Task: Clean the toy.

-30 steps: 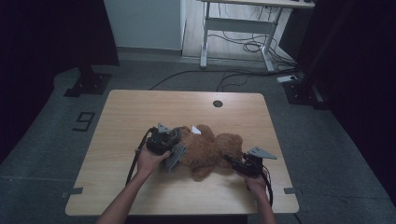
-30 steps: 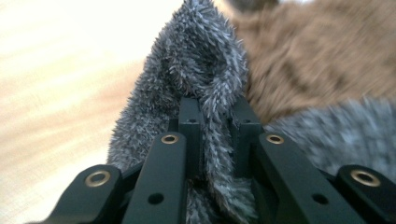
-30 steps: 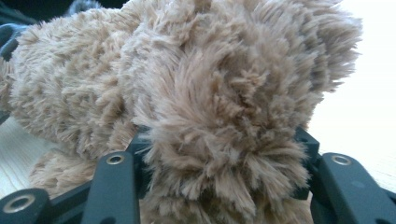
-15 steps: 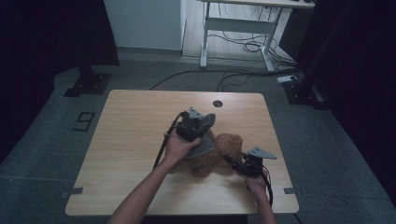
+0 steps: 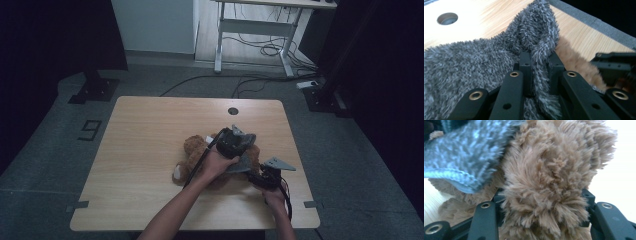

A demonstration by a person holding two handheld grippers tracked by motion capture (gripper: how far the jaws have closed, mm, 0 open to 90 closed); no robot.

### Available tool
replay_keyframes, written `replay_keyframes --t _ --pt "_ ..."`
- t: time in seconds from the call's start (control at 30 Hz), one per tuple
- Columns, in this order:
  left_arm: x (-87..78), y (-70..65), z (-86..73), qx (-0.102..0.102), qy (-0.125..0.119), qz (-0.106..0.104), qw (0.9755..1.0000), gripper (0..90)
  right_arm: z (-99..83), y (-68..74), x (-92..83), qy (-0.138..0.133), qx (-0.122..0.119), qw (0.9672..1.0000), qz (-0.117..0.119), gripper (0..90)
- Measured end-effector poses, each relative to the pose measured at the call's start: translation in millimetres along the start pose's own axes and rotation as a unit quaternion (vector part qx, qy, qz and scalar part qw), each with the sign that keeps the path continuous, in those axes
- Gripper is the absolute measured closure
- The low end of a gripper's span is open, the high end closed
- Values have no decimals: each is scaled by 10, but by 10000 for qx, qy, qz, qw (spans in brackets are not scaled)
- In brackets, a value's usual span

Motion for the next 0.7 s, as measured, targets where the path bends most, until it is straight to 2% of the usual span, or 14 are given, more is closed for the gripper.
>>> replay_keyframes --t 0.07,0.1,0.17,0.2,0.23,0.3,0.33,0.43,0.47,0.53,0.6,0.63,0.67,0.7 --pt "-61 103 -112 134 213 292 9993 783 2 9 2 -2 -2 10000 -50 451" --pt "-85 147 -162 140 257 319 9991 784 1 8 2 -8 7 10000 -53 451" --pt "-172 238 -276 -89 120 130 9998 786 2 9 3 -25 10 10000 -29 451" --pt "-252 297 -346 -243 -22 58 9997 787 2 12 5 -26 -11 10000 -25 451" --pt "-312 335 -397 -265 -104 72 9996 787 2 19 10 -30 -11 10000 -21 452" --pt "-415 407 -471 -243 -174 165 9994 787 2 17 16 -40 -23 10000 -12 452" --pt "-484 481 -522 -302 -213 260 9990 788 1 17 15 -34 -2 10000 -3 452" --pt "-573 638 -600 -553 -231 318 9977 791 0 16 15 -42 13 10000 0 452" --pt "-573 638 -600 -553 -231 318 9977 792 0 16 15 -42 13 10000 0 452" --pt "-630 790 -694 -713 -237 454 9961 793 -2 17 17 -50 28 10000 -14 452" --pt "-643 835 -738 -743 -229 519 9956 794 -2 17 16 -51 22 10000 -12 452" --pt "-652 868 -778 -740 -218 602 9952 794 -3 18 16 -50 25 10000 -9 452" --pt "-663 932 -871 -703 -160 803 9942 797 -3 17 15 -48 19 10000 -5 452" --pt "-663 932 -871 -703 -160 803 9942 798 -3 17 15 -48 19 10000 -5 452"
Point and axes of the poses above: each handheld gripper's, and its own axes: x roughly forward along the jaws, z roughly out of its top, y roughly to its left, the point moved 4 cm from there along x, roughly forward along the jaws, and after that the axes turned 6 degrees about z, right-handed, at the moved point
